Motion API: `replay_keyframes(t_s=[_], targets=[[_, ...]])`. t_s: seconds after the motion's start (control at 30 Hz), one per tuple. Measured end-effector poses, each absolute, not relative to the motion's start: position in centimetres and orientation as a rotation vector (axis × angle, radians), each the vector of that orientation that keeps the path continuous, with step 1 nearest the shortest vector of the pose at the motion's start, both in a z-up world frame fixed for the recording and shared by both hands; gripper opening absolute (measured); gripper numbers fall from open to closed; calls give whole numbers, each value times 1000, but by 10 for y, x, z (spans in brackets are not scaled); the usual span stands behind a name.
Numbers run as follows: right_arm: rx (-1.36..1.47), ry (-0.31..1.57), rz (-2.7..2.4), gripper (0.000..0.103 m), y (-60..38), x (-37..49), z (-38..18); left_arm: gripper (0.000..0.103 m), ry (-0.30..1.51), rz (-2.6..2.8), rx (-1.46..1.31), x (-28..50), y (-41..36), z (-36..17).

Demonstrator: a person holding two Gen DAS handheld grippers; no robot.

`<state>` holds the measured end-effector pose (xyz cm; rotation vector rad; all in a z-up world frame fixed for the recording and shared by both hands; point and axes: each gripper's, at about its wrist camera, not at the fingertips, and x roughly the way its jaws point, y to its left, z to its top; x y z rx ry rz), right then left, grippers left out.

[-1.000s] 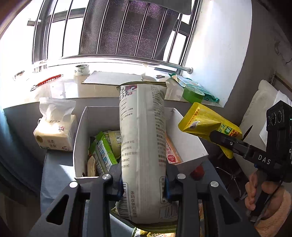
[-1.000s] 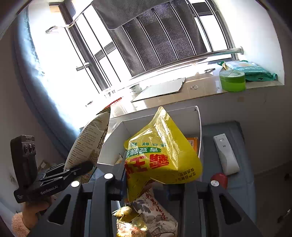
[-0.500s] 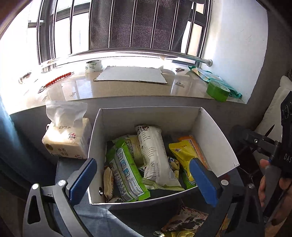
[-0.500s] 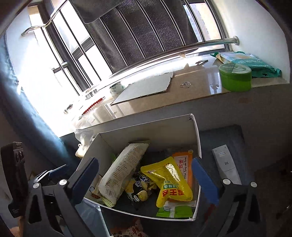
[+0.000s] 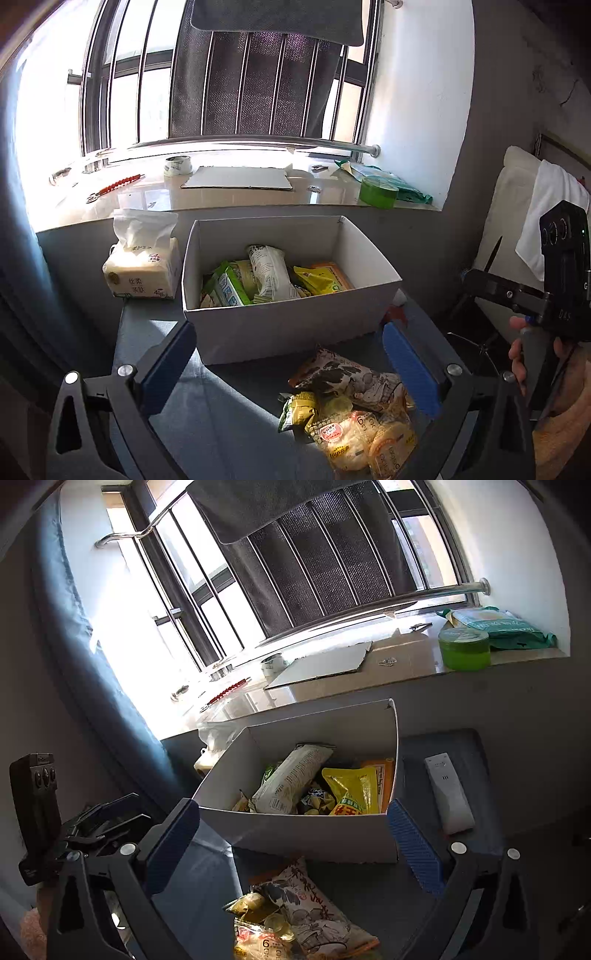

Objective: Organize snacks
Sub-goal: 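Box the white rice-cracker bag with the left tool while the right boxes the yellow bag, then grasp the illustrated snack bag with the right tool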

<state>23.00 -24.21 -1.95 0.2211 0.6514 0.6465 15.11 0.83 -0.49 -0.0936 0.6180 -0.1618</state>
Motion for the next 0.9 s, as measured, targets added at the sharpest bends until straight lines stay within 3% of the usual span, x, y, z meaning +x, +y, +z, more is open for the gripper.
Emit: replay_keyframes(t_s=[0.23,0.57,0.9], targets=[[200,600,619,103,-272,149,-52,103,588,-198,-159,69,-5,-35],[205,777,499,103,-302,97,-143,103,656,-177,-261,2,-12,-97],[39,751,571,103,-255,129,-127,103,661,-196,-277,5,-13,-98]])
